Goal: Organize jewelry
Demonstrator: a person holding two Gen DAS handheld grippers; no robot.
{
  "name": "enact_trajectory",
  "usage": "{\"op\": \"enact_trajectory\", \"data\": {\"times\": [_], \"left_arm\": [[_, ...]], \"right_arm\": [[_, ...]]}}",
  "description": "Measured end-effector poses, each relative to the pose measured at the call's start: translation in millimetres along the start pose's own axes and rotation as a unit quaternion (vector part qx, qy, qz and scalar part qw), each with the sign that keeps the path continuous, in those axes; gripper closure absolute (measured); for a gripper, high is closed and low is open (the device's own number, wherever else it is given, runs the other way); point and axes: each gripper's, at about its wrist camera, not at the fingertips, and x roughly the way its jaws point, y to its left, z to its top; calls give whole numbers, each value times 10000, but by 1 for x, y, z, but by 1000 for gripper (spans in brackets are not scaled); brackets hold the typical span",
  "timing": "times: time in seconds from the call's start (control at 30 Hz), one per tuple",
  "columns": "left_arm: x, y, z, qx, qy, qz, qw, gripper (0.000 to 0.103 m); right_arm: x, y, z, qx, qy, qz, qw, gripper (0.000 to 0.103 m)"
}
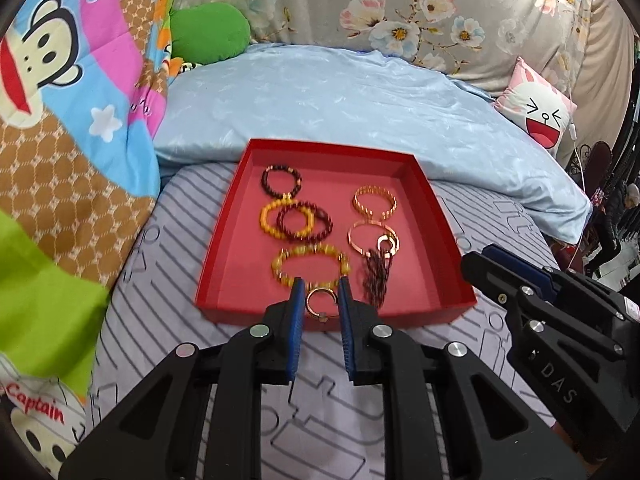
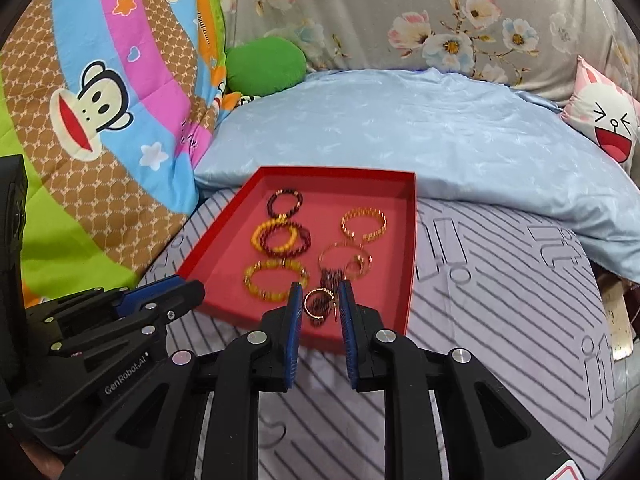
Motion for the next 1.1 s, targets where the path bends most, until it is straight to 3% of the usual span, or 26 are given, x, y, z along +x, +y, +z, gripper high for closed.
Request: {"op": "enact_trajectory", "data": {"times": [0.37, 1.1], "left_arm": [[47, -3, 52, 157, -122, 122, 9997, 87], [102, 5, 75, 115, 20, 254, 9996, 87]], "right_arm": [[57, -14, 47, 231, 31, 18, 9997, 85], [114, -18, 69, 157, 199, -122, 9996, 85]]}}
